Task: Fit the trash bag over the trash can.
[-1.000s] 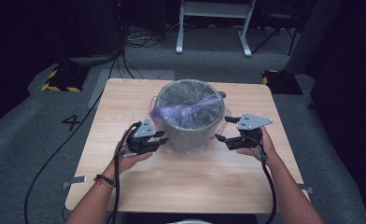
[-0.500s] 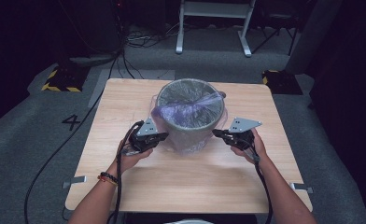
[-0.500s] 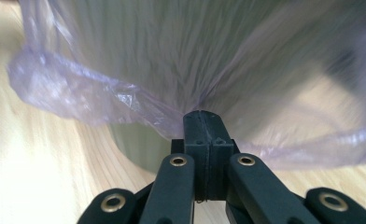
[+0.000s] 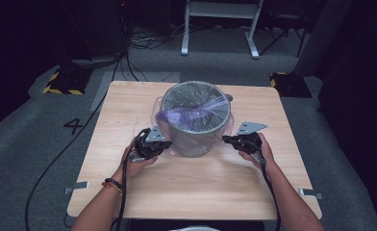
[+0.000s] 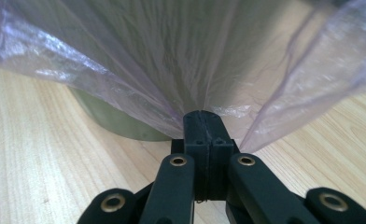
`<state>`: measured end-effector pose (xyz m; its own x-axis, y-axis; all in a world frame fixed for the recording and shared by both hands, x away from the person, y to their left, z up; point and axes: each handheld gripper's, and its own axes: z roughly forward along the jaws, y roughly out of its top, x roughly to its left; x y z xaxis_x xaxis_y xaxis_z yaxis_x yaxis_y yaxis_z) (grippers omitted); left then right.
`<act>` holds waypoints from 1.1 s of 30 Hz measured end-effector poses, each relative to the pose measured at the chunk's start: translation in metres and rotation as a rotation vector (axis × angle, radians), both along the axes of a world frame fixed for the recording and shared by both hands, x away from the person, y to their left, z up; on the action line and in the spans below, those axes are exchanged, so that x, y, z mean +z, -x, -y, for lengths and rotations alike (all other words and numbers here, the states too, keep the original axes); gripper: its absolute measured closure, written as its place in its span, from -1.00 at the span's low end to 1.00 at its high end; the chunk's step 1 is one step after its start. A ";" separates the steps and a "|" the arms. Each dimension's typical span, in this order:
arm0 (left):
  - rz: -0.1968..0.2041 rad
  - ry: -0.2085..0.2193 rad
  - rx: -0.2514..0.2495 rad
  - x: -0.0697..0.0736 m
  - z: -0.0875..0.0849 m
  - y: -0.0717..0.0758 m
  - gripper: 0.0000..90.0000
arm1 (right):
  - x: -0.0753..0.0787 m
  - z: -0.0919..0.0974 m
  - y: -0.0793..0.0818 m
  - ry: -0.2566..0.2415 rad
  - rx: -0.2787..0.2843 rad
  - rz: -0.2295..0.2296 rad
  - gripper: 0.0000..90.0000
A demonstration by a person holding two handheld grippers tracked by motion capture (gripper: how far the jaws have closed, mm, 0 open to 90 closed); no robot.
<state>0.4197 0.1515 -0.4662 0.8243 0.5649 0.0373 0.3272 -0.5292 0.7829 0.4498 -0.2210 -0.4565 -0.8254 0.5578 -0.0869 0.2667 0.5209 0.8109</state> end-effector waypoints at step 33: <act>-0.051 -0.021 0.100 -0.016 -0.020 -0.017 0.99 | -0.020 0.011 -0.029 0.053 -0.150 -0.106 1.00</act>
<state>0.4368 0.1718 -0.4823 0.7652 0.6437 0.0091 0.4183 -0.5079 0.7530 0.4787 -0.2325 -0.4766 -0.7395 0.6721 -0.0365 0.4269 0.5102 0.7466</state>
